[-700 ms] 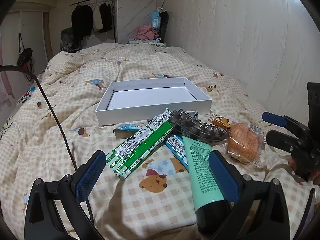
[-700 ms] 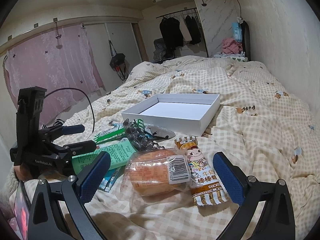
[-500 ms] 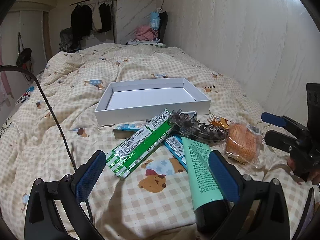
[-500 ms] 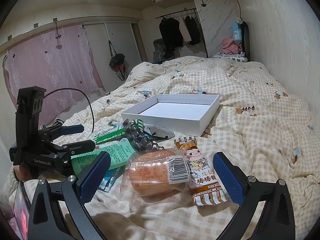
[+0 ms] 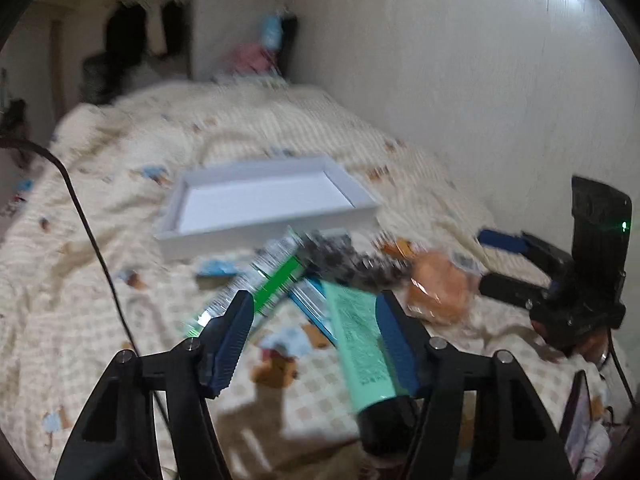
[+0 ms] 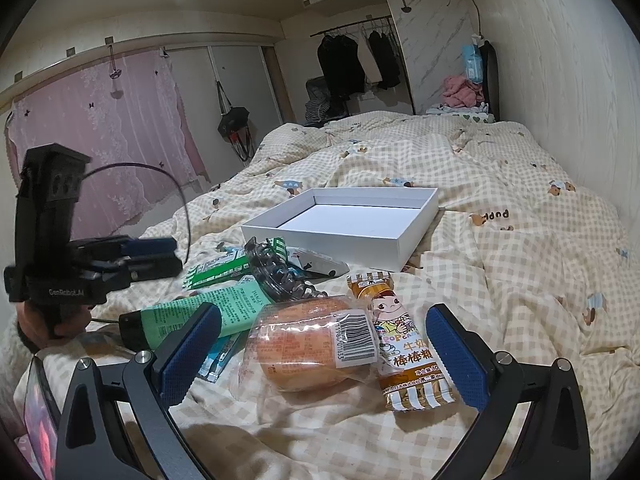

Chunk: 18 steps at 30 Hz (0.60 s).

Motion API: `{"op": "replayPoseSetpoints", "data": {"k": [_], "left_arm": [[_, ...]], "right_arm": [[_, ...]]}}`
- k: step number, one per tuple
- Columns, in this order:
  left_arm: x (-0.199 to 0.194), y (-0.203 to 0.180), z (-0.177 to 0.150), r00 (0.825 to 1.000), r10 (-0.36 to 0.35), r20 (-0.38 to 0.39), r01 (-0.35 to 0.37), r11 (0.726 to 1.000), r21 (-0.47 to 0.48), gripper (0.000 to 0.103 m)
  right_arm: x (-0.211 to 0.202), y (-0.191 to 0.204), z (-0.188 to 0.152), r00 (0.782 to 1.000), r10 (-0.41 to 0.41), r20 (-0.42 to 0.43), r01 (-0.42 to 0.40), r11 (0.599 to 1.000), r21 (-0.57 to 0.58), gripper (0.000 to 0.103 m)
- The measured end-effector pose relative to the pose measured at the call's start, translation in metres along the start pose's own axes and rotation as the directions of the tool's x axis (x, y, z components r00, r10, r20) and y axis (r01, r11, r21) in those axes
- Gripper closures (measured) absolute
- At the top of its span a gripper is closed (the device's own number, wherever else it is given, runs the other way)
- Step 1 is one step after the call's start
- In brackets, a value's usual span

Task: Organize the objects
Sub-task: 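Grasp the green IMAGES tube with the left tool and lift it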

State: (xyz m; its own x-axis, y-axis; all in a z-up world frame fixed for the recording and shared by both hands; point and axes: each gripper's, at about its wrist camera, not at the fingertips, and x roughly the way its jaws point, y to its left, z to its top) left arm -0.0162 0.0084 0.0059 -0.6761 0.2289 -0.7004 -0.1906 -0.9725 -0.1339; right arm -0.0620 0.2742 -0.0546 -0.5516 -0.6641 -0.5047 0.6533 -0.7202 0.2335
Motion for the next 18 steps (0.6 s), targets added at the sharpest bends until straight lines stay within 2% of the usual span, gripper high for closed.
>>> {"op": "replayPoseSetpoints", "data": {"k": [3,6,9,10,13,18], "left_arm": [[0.016,-0.010,-0.005,0.997,0.004,-0.080,-0.002,0.999,0.034,0.036],[0.022,-0.024,-0.012,0.993,-0.017,-0.115,0.027,0.996,0.090,0.035],[0.027,-0.031,-0.014,0.992,-0.002,-0.127,0.018,0.992,0.126,0.035],[0.028,-0.032,-0.015,0.991,-0.006,-0.131,0.022,0.992,0.124,0.036],[0.032,-0.030,-0.017,0.985,-0.066,-0.158,0.083,0.991,0.101,0.046],[0.038,-0.030,-0.019,0.981,-0.076,-0.178,0.092,0.992,0.082,0.047]], "right_arm": [[0.000,-0.002,0.000,1.000,0.003,-0.003,-0.003,1.000,0.009,0.000],[0.001,-0.002,-0.001,1.000,0.001,-0.007,-0.001,1.000,0.012,0.000],[0.001,-0.002,-0.001,1.000,0.001,-0.008,-0.001,1.000,0.011,0.000],[0.001,-0.002,-0.001,1.000,0.000,-0.010,0.000,1.000,0.011,0.000],[0.000,-0.002,-0.001,1.000,0.000,-0.010,0.000,1.000,0.012,0.000],[0.001,-0.002,-0.001,1.000,0.001,-0.015,0.000,1.000,0.014,0.000]]}}
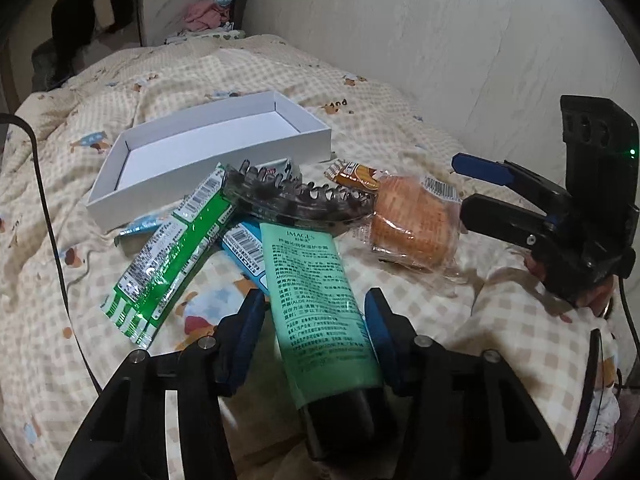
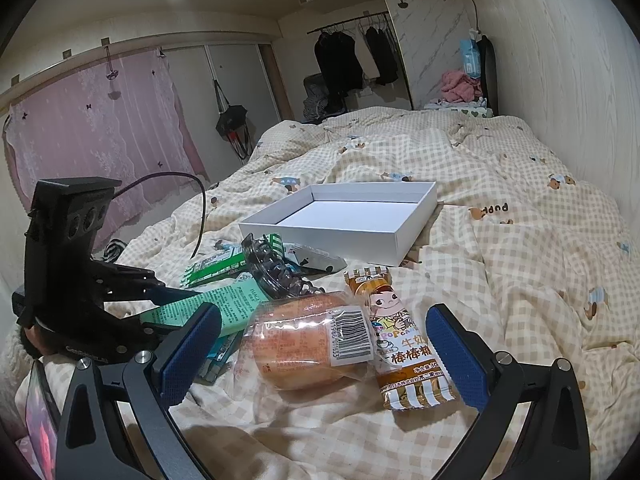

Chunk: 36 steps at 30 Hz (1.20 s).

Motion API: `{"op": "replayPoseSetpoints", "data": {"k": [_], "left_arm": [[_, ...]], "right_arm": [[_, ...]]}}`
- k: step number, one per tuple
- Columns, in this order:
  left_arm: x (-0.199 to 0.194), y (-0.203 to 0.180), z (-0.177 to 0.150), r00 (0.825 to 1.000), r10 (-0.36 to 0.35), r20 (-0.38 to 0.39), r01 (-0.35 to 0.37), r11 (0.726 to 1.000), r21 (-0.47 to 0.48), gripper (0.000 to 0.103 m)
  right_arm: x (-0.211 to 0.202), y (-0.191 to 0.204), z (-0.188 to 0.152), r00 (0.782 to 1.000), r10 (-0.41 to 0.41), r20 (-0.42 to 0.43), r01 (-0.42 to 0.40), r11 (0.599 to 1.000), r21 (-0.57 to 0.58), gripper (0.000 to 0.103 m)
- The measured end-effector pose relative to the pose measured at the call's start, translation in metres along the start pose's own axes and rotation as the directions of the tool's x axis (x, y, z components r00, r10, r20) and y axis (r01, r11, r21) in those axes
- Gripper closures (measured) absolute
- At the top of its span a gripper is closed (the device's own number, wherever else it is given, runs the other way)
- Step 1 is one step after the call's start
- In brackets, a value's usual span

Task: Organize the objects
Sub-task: 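Grasp the green IMAGES tube with the left tool and lift it, then hold the green tube in the left tool while the right tool grasps the wrapped bread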

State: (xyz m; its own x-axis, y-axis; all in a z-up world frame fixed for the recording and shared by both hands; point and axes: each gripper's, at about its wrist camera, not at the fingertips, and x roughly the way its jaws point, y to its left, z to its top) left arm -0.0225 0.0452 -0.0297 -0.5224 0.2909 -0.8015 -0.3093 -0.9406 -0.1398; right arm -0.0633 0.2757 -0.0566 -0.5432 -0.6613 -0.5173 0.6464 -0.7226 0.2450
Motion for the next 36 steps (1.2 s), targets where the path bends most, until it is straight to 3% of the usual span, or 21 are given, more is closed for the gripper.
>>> {"op": "replayPoseSetpoints", "data": {"k": [7,12,16,21,23,25,29,33,36], "left_arm": [[0.013,0.000,0.000,0.997,0.061,-0.051,-0.061,0.998,0.007,0.047],[0.016,0.007,-0.002,0.997,0.041,-0.068,-0.043,0.998,-0.035,0.047],[0.015,0.014,-0.005,0.999,0.004,-0.051,-0.008,0.997,-0.077,0.060],[0.007,0.010,-0.008,0.999,0.032,0.001,-0.032,0.998,-0.057,0.060],[-0.009,0.012,-0.013,0.995,-0.003,0.095,0.010,0.997,-0.071,0.061],[-0.026,0.019,-0.018,0.978,-0.081,0.193,0.098,0.992,-0.085,0.061],[-0.051,0.034,-0.028,0.936,-0.097,0.339,0.152,0.978,-0.142,0.061],[-0.053,0.046,-0.030,0.925,-0.094,0.368,0.176,0.964,-0.198,0.062],[-0.051,0.050,-0.029,0.936,-0.039,0.349,0.128,0.963,-0.236,0.062]], "right_arm": [[0.000,0.000,0.000,1.000,-0.004,-0.004,0.004,1.000,-0.002,0.000],[0.001,0.001,0.000,1.000,-0.003,-0.007,0.003,1.000,-0.004,0.000],[0.002,0.002,-0.001,1.000,0.000,-0.009,0.000,1.000,-0.006,0.000],[0.003,0.001,-0.001,1.000,0.005,-0.011,-0.005,1.000,-0.006,0.000],[0.003,0.001,0.000,1.000,0.011,-0.010,-0.011,1.000,-0.003,0.000],[0.003,-0.001,0.000,1.000,0.019,-0.009,-0.019,1.000,0.002,0.000],[0.006,-0.002,0.000,0.999,0.029,-0.018,-0.029,1.000,0.008,0.000],[0.006,-0.002,-0.001,0.999,0.029,-0.016,-0.029,1.000,0.008,0.000],[0.005,-0.002,-0.001,0.999,0.031,-0.016,-0.030,0.999,0.009,0.000]]}}
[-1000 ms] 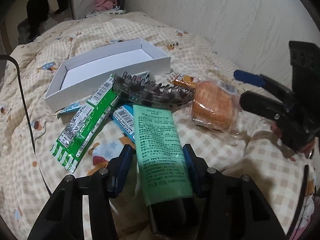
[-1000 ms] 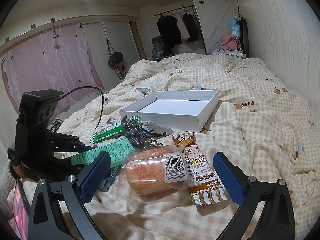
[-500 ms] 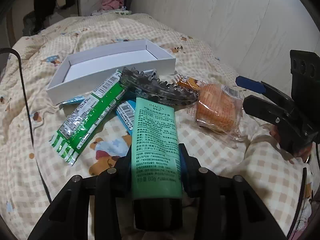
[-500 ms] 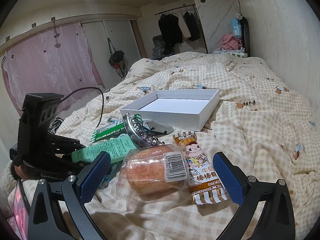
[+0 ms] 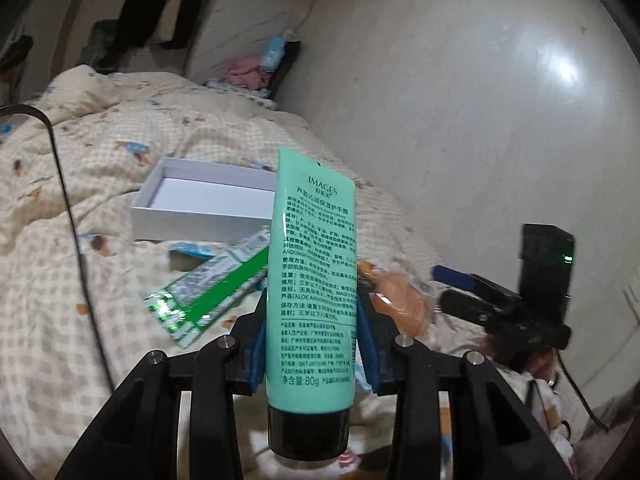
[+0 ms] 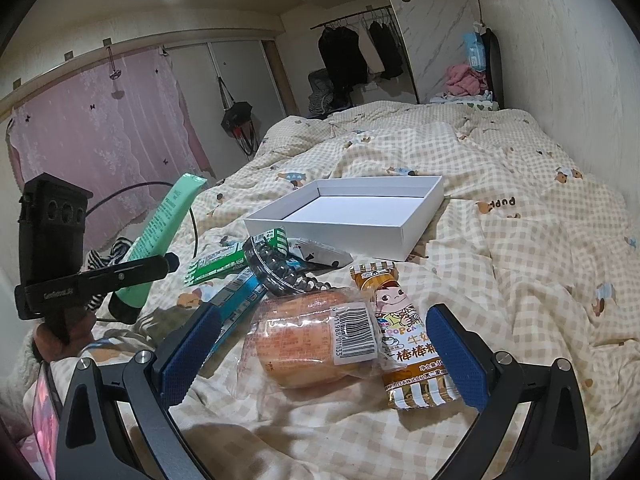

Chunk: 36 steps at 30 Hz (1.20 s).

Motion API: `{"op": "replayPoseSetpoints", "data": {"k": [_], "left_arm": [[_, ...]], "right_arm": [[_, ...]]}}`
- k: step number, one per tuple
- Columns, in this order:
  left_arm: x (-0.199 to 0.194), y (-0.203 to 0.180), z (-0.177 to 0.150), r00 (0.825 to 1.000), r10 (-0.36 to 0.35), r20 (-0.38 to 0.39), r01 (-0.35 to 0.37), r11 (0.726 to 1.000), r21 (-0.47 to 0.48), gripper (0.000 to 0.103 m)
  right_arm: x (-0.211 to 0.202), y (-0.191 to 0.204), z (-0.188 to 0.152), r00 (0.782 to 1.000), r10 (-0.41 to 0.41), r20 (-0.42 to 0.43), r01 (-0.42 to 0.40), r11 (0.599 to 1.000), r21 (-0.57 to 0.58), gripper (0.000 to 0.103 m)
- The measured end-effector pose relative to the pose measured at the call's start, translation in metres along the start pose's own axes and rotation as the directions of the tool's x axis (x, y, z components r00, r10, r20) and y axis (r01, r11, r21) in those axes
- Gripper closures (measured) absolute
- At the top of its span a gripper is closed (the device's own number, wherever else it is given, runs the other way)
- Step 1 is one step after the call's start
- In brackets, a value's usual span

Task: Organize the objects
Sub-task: 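Hold the green tube in the left tool while the right tool grasps the wrapped bread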

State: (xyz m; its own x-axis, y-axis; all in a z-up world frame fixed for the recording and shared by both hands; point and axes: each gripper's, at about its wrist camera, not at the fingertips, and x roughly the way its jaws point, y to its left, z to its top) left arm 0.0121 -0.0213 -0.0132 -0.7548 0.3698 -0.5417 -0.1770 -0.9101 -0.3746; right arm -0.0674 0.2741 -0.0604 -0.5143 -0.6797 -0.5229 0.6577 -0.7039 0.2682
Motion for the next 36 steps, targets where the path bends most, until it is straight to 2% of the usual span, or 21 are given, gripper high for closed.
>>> {"op": "replayPoseSetpoints", "data": {"k": [2,5,9,13,15,18,22,25,28,30,36], "left_arm": [[0.003,-0.005,0.002,0.995,0.101,-0.018,-0.101,0.995,0.026,0.062],[0.005,-0.014,0.006,0.991,0.132,-0.022,-0.130,0.989,0.073,0.062],[0.003,-0.012,0.016,0.990,0.140,-0.012,-0.139,0.987,0.079,0.062],[0.002,0.001,0.031,0.991,0.133,-0.012,-0.133,0.991,0.031,0.062],[0.001,0.001,0.035,0.990,0.144,-0.006,-0.144,0.989,0.019,0.062],[0.006,0.000,0.028,0.981,0.196,-0.005,-0.196,0.980,0.022,0.062],[0.016,0.000,0.012,0.980,0.195,-0.042,-0.193,0.981,0.029,0.062],[0.014,-0.001,0.011,0.980,0.197,-0.040,-0.196,0.980,0.031,0.062],[0.015,0.002,0.010,0.980,0.192,-0.044,-0.191,0.981,0.017,0.062],[0.017,0.003,0.009,0.979,0.197,-0.056,-0.196,0.980,0.010,0.062],[0.017,0.000,0.007,0.978,0.203,-0.054,-0.203,0.979,0.016,0.062]], "right_arm": [[0.000,-0.001,0.001,1.000,0.010,0.000,-0.010,1.000,0.001,0.000],[-0.005,-0.007,0.006,0.999,0.049,0.002,-0.049,0.999,0.018,0.000],[-0.014,-0.023,0.016,0.996,0.089,0.002,-0.089,0.994,0.058,0.000],[-0.019,-0.030,0.021,0.999,0.028,-0.036,-0.027,0.999,0.022,0.000],[-0.020,-0.030,0.022,0.997,0.028,-0.071,-0.029,1.000,-0.002,0.000],[-0.022,-0.031,0.023,0.996,0.000,-0.094,-0.003,0.999,-0.040,0.000],[-0.017,-0.039,0.021,0.991,0.002,-0.134,-0.010,0.998,-0.058,0.000],[-0.019,-0.053,0.020,0.993,-0.026,-0.112,0.021,0.999,-0.043,0.000],[-0.017,-0.075,0.019,0.991,0.005,-0.132,0.003,0.998,0.061,0.000],[-0.016,-0.075,0.021,0.990,0.046,-0.135,-0.033,0.995,0.096,0.000],[0.003,-0.024,0.023,0.974,0.118,-0.192,-0.121,0.993,-0.008,0.000]]}}
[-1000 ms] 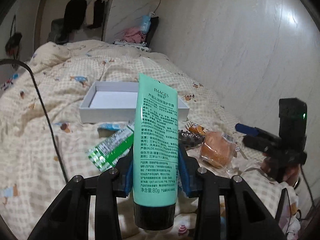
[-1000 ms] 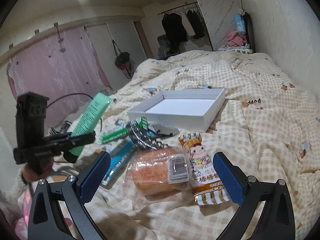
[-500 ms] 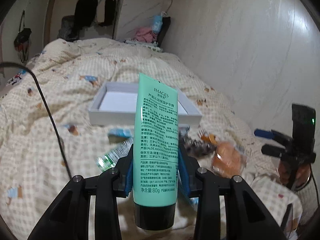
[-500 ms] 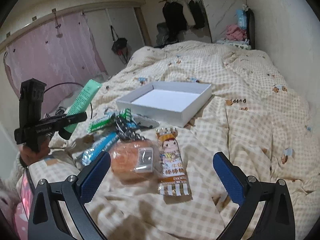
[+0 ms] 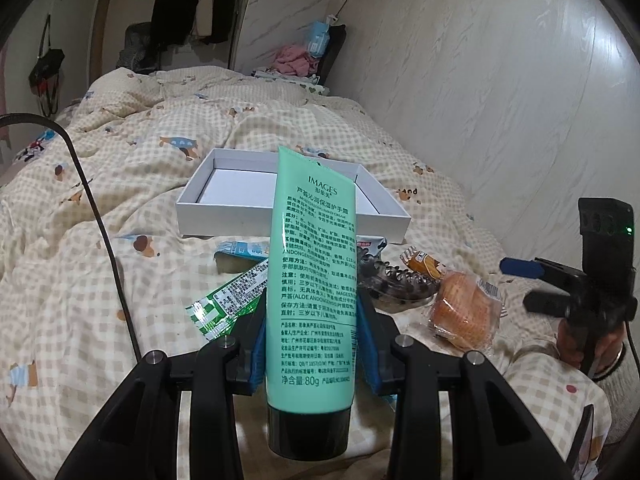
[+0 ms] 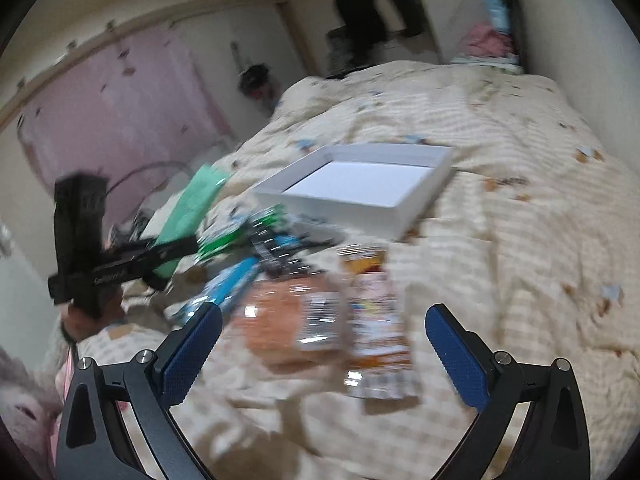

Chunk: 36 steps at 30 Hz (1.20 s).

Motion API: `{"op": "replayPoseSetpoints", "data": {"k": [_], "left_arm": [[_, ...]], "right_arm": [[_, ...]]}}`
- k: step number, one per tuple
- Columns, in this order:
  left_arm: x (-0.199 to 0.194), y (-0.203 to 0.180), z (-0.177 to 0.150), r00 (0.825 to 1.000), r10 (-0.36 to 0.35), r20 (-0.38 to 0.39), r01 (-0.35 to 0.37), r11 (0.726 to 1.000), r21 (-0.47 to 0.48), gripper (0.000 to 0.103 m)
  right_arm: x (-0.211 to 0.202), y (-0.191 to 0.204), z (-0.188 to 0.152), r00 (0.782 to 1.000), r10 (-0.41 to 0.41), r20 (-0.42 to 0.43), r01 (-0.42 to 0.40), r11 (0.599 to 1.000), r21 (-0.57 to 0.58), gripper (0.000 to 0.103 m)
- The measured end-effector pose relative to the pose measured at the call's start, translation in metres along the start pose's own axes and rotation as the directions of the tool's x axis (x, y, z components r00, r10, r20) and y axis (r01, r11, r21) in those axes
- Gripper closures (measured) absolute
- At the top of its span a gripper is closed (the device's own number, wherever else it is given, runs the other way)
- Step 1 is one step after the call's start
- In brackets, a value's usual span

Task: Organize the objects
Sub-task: 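Hold the green tube in the left tool while the right tool grasps the wrapped bread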

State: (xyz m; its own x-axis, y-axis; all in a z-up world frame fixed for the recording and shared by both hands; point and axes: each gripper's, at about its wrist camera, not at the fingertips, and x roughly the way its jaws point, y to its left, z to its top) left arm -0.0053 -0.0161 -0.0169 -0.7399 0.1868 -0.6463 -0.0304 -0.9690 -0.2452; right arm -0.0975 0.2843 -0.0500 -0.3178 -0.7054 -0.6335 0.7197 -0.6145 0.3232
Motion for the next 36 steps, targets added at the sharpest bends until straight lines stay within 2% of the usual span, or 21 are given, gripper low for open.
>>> {"op": "replayPoseSetpoints", "data": {"k": [3,5,9,10,11,15,20,25,31,34,36], "left_arm": [[0.001,-0.001,-0.001,1.000,0.003,-0.006,-0.003,1.000,0.007,0.062],[0.002,-0.002,0.000,1.000,0.006,-0.009,-0.006,1.000,0.013,0.062],[0.001,-0.002,0.000,1.000,0.007,-0.005,-0.007,1.000,0.015,0.062],[0.001,-0.002,0.000,1.000,0.007,-0.004,-0.007,1.000,0.015,0.062],[0.001,-0.002,0.000,1.000,0.006,-0.003,-0.006,1.000,0.014,0.062],[0.002,-0.001,0.001,1.000,0.006,-0.007,-0.006,1.000,0.011,0.062],[0.002,-0.001,0.001,1.000,0.006,-0.005,-0.006,1.000,0.012,0.062],[0.002,-0.002,0.001,1.000,-0.001,-0.006,0.001,1.000,0.024,0.062],[0.000,-0.002,0.000,1.000,-0.003,0.007,0.003,1.000,0.026,0.062],[-0.001,-0.001,0.001,1.000,-0.019,0.015,0.019,1.000,0.022,0.062],[-0.003,-0.001,0.001,0.999,-0.020,0.025,0.019,0.999,0.027,0.062]], "right_arm": [[0.015,0.022,0.002,1.000,-0.012,-0.015,0.011,0.998,-0.069,0.000],[0.027,0.034,0.002,0.998,-0.026,-0.062,0.018,0.992,-0.123,0.000],[0.047,0.039,-0.001,0.984,-0.101,-0.145,0.079,0.985,-0.151,0.001],[0.049,0.038,-0.002,0.982,-0.101,-0.159,0.078,0.986,-0.144,0.006],[0.049,0.036,-0.002,0.982,-0.097,-0.162,0.075,0.988,-0.135,0.025],[0.042,0.028,-0.002,0.983,-0.102,-0.151,0.088,0.992,-0.094,0.029],[0.033,0.032,-0.003,0.989,-0.051,-0.138,0.041,0.997,-0.072,0.032],[0.030,0.029,-0.005,0.992,-0.067,-0.109,0.062,0.997,-0.049,0.035],[0.016,0.016,-0.005,1.000,0.015,0.005,-0.015,0.998,0.056,0.035],[0.014,0.012,-0.003,1.000,0.006,0.003,-0.007,0.996,0.092,0.035],[0.015,0.012,-0.002,0.999,0.035,0.002,-0.035,0.994,0.101,0.035]]}}
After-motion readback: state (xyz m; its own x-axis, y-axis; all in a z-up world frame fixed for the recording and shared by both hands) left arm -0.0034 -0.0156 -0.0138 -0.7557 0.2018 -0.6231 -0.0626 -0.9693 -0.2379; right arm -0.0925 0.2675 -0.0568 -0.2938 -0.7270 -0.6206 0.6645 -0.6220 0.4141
